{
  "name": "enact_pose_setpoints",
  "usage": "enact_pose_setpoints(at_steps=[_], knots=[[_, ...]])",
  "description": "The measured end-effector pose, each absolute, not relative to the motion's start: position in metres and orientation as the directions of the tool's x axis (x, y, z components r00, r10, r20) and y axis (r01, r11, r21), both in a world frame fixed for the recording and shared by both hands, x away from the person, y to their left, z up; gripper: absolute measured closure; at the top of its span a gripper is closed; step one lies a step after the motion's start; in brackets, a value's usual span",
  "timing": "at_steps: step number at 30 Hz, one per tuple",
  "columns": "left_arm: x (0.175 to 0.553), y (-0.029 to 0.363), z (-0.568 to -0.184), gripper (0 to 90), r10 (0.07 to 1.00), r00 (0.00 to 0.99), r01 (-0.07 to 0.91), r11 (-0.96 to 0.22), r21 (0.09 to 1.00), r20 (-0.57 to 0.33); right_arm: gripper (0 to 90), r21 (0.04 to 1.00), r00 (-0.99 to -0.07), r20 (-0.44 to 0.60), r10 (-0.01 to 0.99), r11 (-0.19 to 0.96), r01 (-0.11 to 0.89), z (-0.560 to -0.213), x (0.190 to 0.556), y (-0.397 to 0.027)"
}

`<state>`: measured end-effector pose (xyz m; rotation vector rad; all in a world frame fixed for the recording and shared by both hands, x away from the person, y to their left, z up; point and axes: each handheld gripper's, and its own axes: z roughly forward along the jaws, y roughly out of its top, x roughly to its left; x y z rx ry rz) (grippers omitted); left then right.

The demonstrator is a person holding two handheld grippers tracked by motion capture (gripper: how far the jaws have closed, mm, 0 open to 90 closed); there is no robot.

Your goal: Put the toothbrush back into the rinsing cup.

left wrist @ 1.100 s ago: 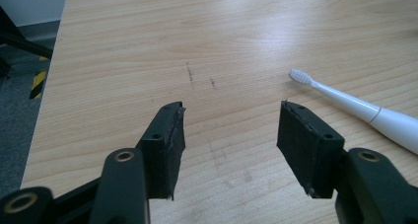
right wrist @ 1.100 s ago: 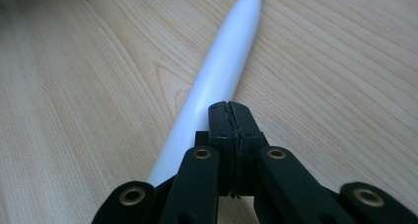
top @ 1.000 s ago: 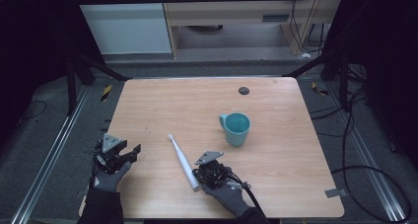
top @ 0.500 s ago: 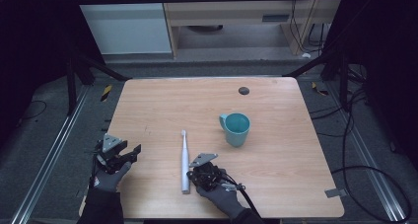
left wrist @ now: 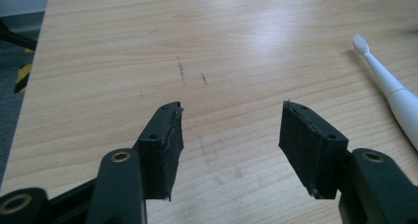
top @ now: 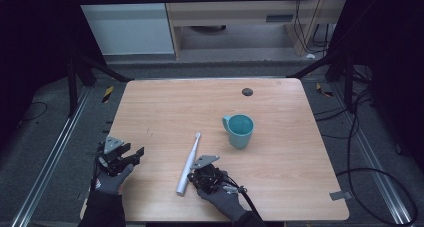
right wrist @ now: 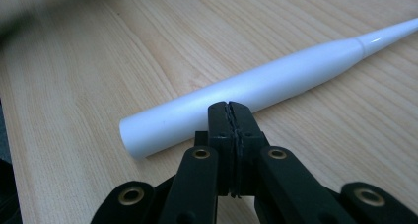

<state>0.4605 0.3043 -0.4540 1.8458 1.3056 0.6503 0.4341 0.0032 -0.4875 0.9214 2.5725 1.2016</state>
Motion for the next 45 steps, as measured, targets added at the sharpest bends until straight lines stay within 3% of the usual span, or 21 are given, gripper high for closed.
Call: enact_pose_setpoints(at_steps=[7, 22, 33, 45], knots=[[0.460, 0.300, -0.450, 40.9, 0.932, 0.361, 0.551, -0.178, 0.815, -0.040, 84.2, 0.774, -0.760, 0.095, 0.643, 0.433, 0.463, -0.470, 0.444, -0.025], [0.455, 0.280, -0.436, 40.4, 0.903, 0.423, 0.553, -0.191, 0.811, -0.075, 55.5, 0.845, -0.537, 0.027, 0.843, 0.268, 0.463, -0.441, 0.445, -0.151], [0.451, 0.260, -0.424, 41.9, 0.879, 0.474, 0.551, -0.246, 0.797, -0.057, 46.9, 0.851, -0.389, -0.029, 0.921, 0.227, 0.473, -0.445, 0.450, -0.213], [0.455, 0.236, -0.406, 40.8, 0.852, 0.524, 0.539, -0.310, 0.783, -0.023, 44.2, 0.846, -0.339, -0.050, 0.940, 0.220, 0.486, -0.452, 0.454, -0.227]])
